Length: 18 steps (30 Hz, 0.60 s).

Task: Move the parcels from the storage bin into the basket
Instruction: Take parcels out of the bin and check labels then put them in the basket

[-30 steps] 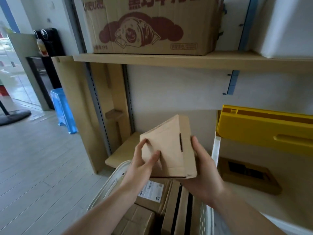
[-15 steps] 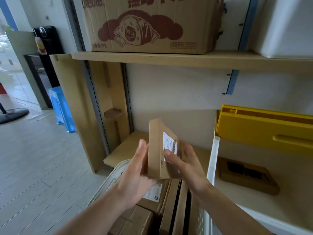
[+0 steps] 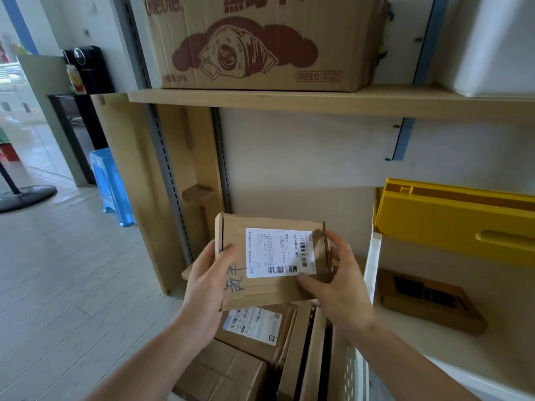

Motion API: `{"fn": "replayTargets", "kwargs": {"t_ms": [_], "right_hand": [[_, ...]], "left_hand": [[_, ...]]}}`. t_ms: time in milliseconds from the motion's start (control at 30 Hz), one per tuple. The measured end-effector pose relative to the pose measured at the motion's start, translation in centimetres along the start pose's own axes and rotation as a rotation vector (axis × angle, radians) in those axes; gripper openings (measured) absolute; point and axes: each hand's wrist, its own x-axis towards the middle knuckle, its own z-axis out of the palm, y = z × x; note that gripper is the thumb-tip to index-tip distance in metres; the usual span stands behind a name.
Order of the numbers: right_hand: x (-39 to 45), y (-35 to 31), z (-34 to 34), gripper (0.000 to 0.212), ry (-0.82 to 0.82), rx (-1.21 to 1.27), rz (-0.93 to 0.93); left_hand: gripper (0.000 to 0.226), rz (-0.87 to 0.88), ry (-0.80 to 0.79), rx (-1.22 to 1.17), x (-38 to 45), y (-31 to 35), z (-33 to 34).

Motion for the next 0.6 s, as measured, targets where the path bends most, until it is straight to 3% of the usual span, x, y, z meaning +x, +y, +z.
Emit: {"fn": "replayTargets", "kwargs": {"t_ms": [133, 300, 600], "right_hand": [[-0.1, -0.7, -0.9, 0.068, 0.057, -0.023, -0.033], [-0.5, -1.0, -1.1, 0.055, 0.112, -0.067, -0.071], [-0.6, -1.2, -1.0, 0.038, 0.059, 0.015, 0.009]], "left_hand": [[0.014, 0.104, 0.163, 0.123, 0.7, 0.1, -0.7], [0.019, 0.086, 0.253, 0.245, 1.7, -0.8, -1.4], [0.025, 0.035, 0.306, 0.152, 1.5, -0.6, -0.4]]}}
